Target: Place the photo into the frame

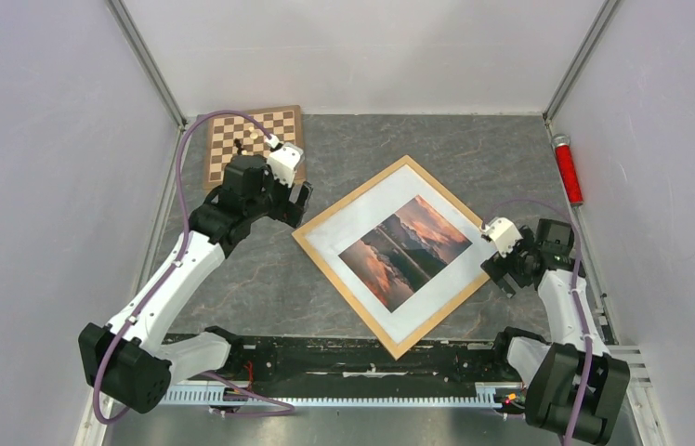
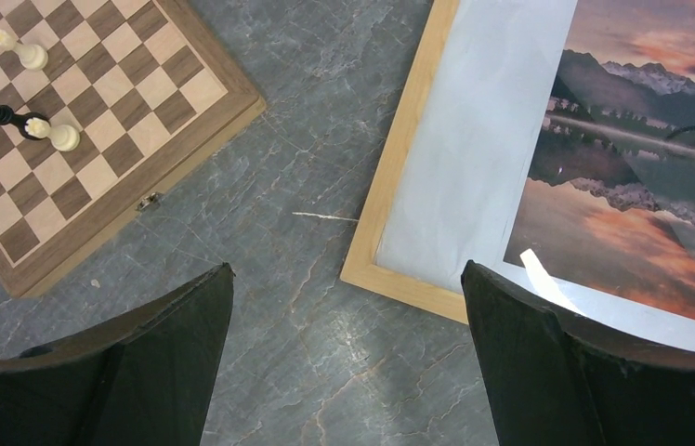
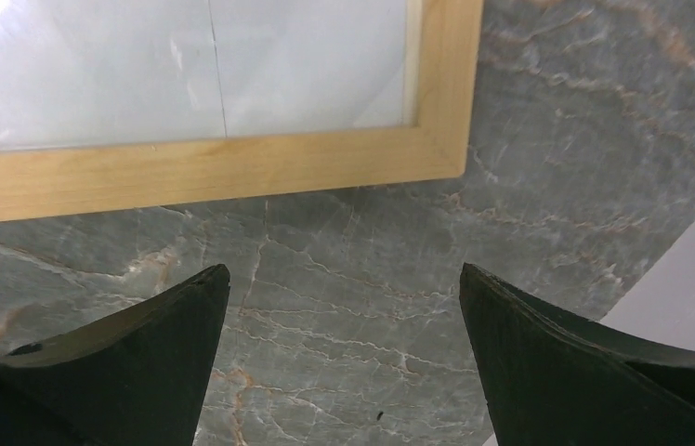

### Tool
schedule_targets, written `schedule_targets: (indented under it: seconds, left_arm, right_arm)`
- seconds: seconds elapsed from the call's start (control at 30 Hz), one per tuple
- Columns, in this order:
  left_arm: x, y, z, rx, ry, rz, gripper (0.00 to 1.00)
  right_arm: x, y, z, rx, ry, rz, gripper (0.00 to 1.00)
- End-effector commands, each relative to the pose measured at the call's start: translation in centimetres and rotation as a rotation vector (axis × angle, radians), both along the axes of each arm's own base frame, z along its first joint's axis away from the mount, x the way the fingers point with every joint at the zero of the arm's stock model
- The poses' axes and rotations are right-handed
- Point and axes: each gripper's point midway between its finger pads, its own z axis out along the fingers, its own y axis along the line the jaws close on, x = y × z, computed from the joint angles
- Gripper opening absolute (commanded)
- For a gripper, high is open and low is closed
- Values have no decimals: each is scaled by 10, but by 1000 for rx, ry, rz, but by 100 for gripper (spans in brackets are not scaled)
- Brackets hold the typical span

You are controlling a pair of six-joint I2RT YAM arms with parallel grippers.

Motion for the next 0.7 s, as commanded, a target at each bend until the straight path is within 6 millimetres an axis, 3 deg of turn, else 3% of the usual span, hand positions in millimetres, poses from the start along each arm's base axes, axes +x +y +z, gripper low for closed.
schedule_targets:
  seconds: [0.0, 0.27, 0.5, 0.67]
  left_arm:
    - [4, -6, 13, -22, -51, -31, 98]
    - [7, 0, 13, 7, -67, -11, 98]
    - [8, 5, 15, 18, -79, 9, 98]
    - [9, 7, 13, 21, -82, 22, 98]
  right_arm:
    - [8, -22, -11, -112, -6, -12, 97]
    - [65, -45, -11, -99, -98, -150, 98]
    - [148, -57, -6, 28, -151, -258, 98]
    - [211, -47, 3, 175, -193, -283, 98]
